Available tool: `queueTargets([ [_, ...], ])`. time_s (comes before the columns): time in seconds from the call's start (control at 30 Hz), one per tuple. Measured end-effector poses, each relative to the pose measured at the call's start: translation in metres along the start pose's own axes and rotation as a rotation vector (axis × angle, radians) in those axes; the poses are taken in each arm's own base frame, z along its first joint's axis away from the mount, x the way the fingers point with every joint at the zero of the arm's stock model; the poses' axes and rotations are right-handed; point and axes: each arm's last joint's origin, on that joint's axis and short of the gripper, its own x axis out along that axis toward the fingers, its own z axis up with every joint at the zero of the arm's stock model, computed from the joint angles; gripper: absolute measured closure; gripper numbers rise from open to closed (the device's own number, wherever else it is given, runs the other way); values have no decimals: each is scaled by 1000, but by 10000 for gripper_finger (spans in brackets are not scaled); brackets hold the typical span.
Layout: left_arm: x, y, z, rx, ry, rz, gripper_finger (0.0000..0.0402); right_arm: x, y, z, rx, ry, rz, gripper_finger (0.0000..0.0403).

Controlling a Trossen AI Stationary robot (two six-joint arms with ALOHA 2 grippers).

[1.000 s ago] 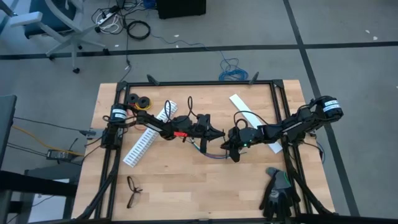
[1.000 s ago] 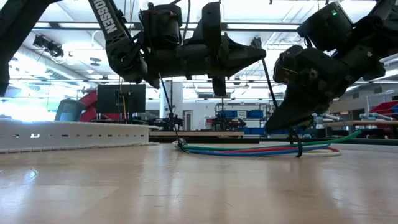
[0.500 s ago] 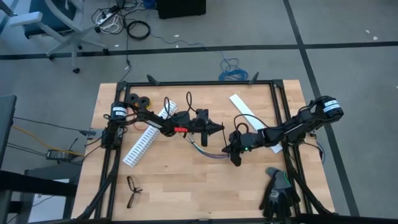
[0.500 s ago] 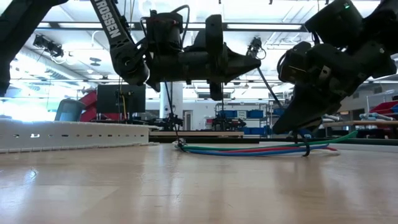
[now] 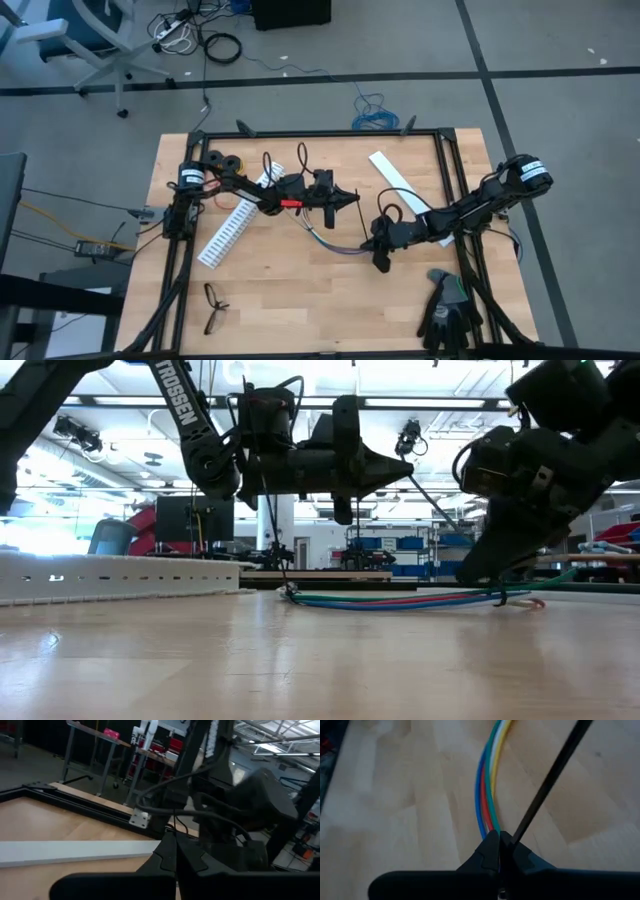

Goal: Ziptie cables
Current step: Wrap the cable wires with the black zip tie

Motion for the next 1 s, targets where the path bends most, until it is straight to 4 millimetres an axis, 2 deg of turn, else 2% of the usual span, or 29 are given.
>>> queueTargets([
  [0.23, -2, 10, 6, 4, -22, 48, 401, -2, 3, -10, 16, 35, -52, 403],
  [0.7, -5, 28, 11, 8, -26, 151, 401, -1, 6, -13, 33, 22, -64, 403],
  [0.87, -5, 25, 12, 5, -7, 47, 401, 6, 4, -18, 11, 16, -76, 401],
  [1.0, -4, 20, 11, -19, 15, -11, 391, 11, 6, -17, -42, -31, -46, 385],
])
